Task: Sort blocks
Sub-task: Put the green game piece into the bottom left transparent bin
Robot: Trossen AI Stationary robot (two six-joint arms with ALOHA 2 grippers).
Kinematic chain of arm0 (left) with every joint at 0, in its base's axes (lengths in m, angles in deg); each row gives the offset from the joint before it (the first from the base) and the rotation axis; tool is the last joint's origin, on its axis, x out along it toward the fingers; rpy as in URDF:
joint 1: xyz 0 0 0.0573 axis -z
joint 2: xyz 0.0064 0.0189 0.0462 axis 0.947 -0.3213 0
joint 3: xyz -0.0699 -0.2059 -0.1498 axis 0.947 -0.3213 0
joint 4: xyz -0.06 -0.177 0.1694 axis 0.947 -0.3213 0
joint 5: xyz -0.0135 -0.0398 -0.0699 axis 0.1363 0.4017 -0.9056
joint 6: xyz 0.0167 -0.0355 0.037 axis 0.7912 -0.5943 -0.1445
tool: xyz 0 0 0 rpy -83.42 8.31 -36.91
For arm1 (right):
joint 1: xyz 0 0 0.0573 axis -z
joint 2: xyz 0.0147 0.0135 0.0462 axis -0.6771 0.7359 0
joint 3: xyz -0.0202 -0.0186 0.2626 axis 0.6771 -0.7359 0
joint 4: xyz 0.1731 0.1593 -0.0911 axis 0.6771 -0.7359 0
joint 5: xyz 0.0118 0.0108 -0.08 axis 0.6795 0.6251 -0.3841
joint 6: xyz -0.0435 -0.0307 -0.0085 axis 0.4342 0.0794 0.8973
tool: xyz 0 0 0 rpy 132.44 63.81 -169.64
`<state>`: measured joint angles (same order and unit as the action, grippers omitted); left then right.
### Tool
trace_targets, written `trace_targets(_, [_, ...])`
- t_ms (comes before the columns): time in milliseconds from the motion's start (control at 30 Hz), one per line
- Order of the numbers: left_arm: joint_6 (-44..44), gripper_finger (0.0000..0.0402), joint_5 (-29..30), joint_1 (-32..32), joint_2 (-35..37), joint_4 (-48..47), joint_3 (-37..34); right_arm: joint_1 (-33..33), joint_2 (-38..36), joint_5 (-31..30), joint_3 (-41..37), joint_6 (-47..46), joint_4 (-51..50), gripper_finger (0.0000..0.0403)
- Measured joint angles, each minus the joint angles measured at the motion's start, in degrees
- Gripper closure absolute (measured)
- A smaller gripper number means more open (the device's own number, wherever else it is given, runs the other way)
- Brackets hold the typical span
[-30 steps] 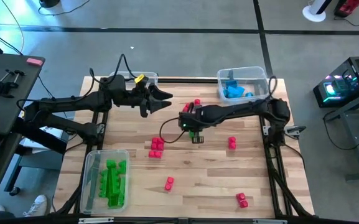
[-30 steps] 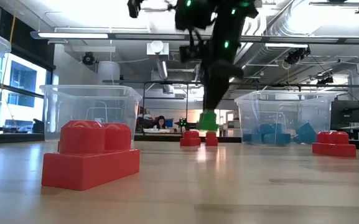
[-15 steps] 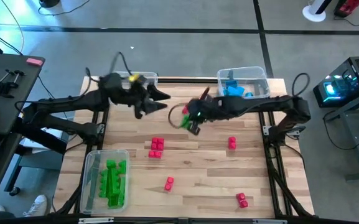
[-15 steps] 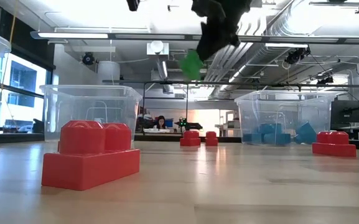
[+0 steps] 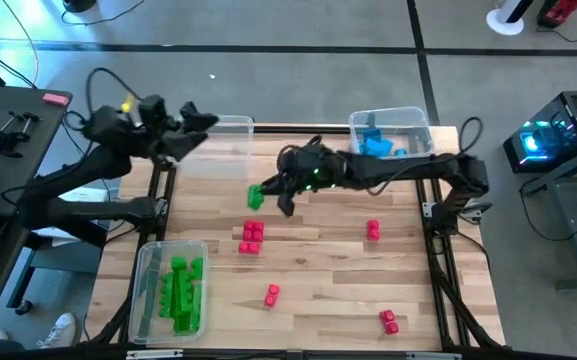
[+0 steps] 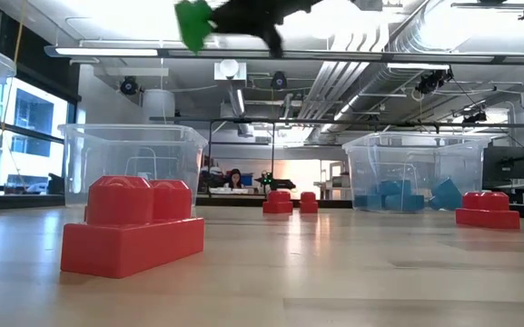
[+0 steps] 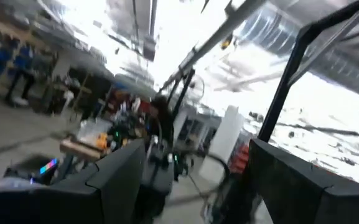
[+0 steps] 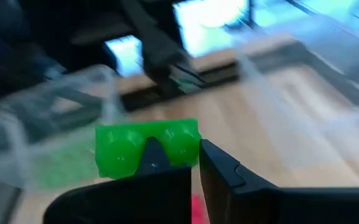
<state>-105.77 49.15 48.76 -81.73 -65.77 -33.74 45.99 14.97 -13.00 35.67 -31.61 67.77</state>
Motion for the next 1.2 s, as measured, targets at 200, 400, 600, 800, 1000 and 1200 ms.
trace_targets(200, [-2.4, 0.0129, 3.5, 0.1, 2.2, 5.6, 0.0, -3.6, 6.0, 3.9, 0.0, -3.9, 15.2, 0.0403])
trace_targets(400, [-4.9, 0.0129, 7.6, 0.1, 1.9, 5.8, 0.0, -7.6, 9.3, 4.2, 0.0, -6.3, 22.3, 0.0403])
trace_targets(600, [-5.5, 0.0129, 7.6, 0.1, 1.6, 5.6, 0.0, -10.2, 10.1, 2.3, 0.0, -8.5, 22.2, 0.0403])
trace_targets(800, [-3.5, 0.0129, 2.5, 0.1, 1.8, 5.3, 0.0, -10.3, 10.1, -0.3, 0.0, -12.8, 22.8, 0.0403])
trace_targets(1000, [-3.6, 0.0129, -9.8, 0.0, 3.6, -0.4, 0.0, -10.3, 10.2, -4.5, -0.1, -13.5, 24.6, 0.0403])
trace_targets(1200, [-5.4, 0.0129, -10.5, 0.0, 6.2, -6.4, -0.1, -10.5, 11.9, -5.7, -0.1, -14.9, 28.6, 0.0403])
